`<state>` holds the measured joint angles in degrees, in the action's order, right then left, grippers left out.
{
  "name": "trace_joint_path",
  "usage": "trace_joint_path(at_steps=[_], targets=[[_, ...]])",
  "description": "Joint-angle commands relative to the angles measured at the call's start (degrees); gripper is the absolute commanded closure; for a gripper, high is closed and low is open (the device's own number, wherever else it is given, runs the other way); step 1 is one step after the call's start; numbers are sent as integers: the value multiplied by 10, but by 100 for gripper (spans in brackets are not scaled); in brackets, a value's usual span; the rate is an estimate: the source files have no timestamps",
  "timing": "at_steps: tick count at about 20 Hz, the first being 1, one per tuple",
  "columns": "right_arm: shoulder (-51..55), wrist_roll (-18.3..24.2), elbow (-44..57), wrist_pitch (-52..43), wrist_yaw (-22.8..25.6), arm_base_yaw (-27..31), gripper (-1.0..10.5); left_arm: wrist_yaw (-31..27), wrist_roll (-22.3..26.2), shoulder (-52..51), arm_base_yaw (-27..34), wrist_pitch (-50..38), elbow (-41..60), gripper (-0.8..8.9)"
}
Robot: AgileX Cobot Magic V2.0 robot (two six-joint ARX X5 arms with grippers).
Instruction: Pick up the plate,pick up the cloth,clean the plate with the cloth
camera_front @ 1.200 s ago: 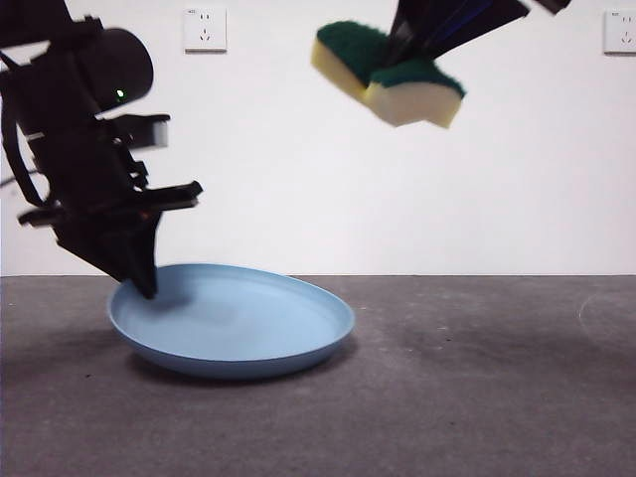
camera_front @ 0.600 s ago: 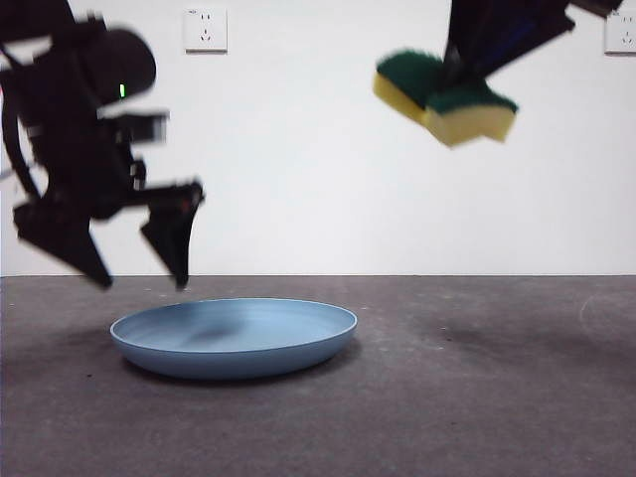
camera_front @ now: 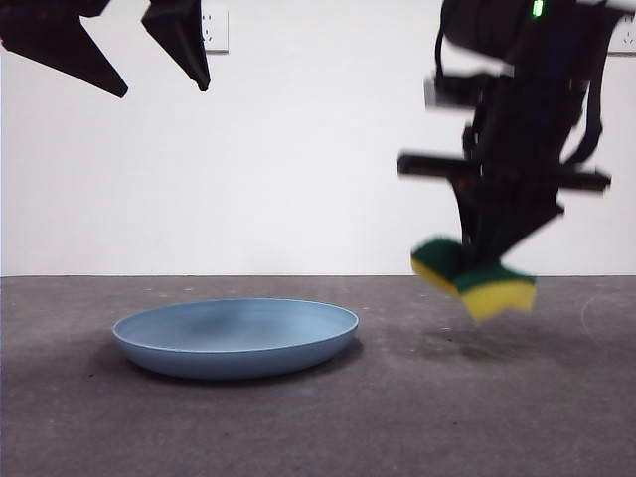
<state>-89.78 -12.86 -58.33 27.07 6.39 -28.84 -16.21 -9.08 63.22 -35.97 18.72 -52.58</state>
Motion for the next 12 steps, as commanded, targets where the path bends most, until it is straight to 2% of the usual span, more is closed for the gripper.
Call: trace_joint_path(at_steps=[1,4,6,7,9,10,12], targets=[[-43,3,3,-7,-5,14,958,-5,-3,-37,-19,-13,37,374],[-74,9,3,-12,-5,27,951,-8,1,-70,-30,-4,55,374],[-75,9,3,-14,-5,28,890,-16,1,-73,-30,6,55,374],[-75,9,3,-14,-5,29,775,-16,2,-73,-30,9,55,374],[-75,9,3,-12,-5,29,461,-16,2,-73,-30,12,55,374],[-75,9,3,-13,-5,30,360,-16,2,-73,-30,14,55,374],[-75,10,3,-13,-5,30,347,-16,3,-73,-30,18,55,374]])
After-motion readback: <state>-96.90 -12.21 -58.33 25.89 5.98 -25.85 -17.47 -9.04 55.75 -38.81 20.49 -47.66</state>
